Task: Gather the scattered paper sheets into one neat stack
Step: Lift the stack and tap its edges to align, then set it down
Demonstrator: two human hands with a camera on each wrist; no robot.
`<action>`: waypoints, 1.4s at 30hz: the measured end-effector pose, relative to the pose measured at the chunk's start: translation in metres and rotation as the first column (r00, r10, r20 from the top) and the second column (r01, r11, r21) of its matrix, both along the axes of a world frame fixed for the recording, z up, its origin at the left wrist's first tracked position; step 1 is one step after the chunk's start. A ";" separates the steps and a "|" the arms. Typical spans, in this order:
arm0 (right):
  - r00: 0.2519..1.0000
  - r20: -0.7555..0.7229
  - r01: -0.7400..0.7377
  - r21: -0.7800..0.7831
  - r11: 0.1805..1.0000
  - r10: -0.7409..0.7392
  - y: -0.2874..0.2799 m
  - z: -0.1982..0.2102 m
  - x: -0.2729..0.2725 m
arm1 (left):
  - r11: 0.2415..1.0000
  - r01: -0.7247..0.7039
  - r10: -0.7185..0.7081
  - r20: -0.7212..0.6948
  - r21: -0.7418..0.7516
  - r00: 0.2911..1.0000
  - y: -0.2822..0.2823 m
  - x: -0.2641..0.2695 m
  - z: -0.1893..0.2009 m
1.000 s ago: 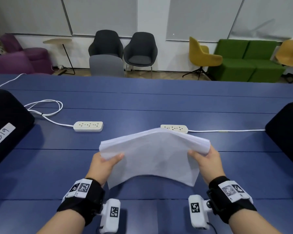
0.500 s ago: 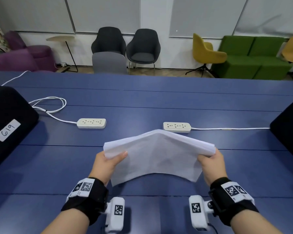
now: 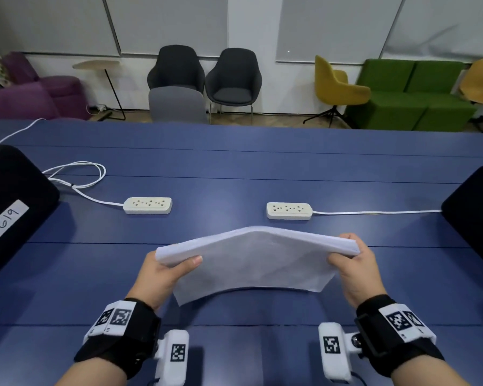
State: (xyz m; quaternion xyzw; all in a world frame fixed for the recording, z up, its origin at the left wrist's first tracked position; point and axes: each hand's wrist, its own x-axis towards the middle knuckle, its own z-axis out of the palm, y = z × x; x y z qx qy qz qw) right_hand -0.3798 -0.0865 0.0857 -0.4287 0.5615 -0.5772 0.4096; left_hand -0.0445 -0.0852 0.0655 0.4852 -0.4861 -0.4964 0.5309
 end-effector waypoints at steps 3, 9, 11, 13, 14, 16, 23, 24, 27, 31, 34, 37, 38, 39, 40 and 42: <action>1.000 -0.021 -0.015 0.029 0.999 0.015 0.004 -0.005 -0.001 | 0.999 0.038 -0.038 0.032 0.014 0.999 0.005 0.009 -0.011; 0.999 -0.052 0.019 0.051 0.998 -0.016 -0.001 0.000 0.012 | 0.998 -0.030 0.031 -0.018 0.046 0.999 0.001 -0.001 -0.012; 0.999 -0.032 0.021 0.026 0.999 -0.021 -0.003 0.008 0.009 | 1.000 -0.020 0.020 -0.014 0.015 1.000 -0.002 0.002 -0.003; 1.000 -0.006 0.008 0.010 1.000 -0.008 -0.004 0.013 0.006 | 1.000 0.007 -0.007 0.014 0.001 1.000 -0.005 0.007 0.001; 1.000 -0.001 -0.001 0.016 1.000 0.001 -0.004 0.013 0.006 | 1.000 0.028 -0.028 0.035 0.010 0.999 -0.006 0.007 0.002; 1.000 -0.027 -0.005 0.054 0.999 0.007 -0.006 0.010 0.008 | 0.997 0.044 -0.046 0.027 0.060 0.999 -0.011 0.005 -0.003; 0.995 -0.100 0.020 0.040 0.999 -0.016 -0.010 0.018 0.006 | 0.995 0.039 -0.040 0.014 0.087 0.999 -0.018 0.005 0.006; 0.994 -0.105 0.005 0.028 1.000 -0.002 -0.009 0.020 0.003 | 0.996 0.041 -0.042 0.017 0.076 0.999 -0.018 0.007 0.006; 0.987 -0.137 -0.072 0.052 0.996 0.079 -0.005 0.014 -0.003 | 0.994 0.068 -0.073 0.056 0.083 0.996 -0.013 0.010 -0.001; 0.973 -0.203 -0.093 0.099 0.991 0.112 -0.004 0.004 0.002 | 0.988 0.027 -0.020 -0.046 0.155 0.999 -0.011 0.002 -0.017; 0.981 -0.177 -0.069 0.060 0.996 0.078 -0.005 0.009 0.005 | 0.990 0.022 -0.015 -0.052 0.139 0.999 -0.013 0.000 -0.012; 0.971 -0.216 -0.099 0.034 0.994 0.104 -0.003 0.015 -0.001 | 0.994 0.040 -0.037 -0.034 0.106 0.999 -0.010 0.008 -0.008; 0.957 -0.259 -0.126 0.039 0.991 0.131 -0.002 0.017 -0.005 | 0.993 0.048 -0.045 -0.029 0.105 0.999 -0.009 0.011 -0.009; 0.933 -0.320 -0.155 0.045 0.987 0.161 0.000 0.019 -0.008 | 0.992 0.056 -0.053 -0.032 0.110 0.998 -0.007 0.013 -0.010; 0.895 -0.404 -0.180 0.056 0.982 0.187 0.001 0.023 -0.010 | 0.991 0.062 -0.057 -0.043 0.121 0.997 -0.005 0.014 -0.011; 0.700 -0.675 -0.215 0.112 0.970 0.233 -0.001 0.033 -0.010 | 0.989 0.072 -0.065 -0.059 0.131 0.996 -0.004 0.013 -0.013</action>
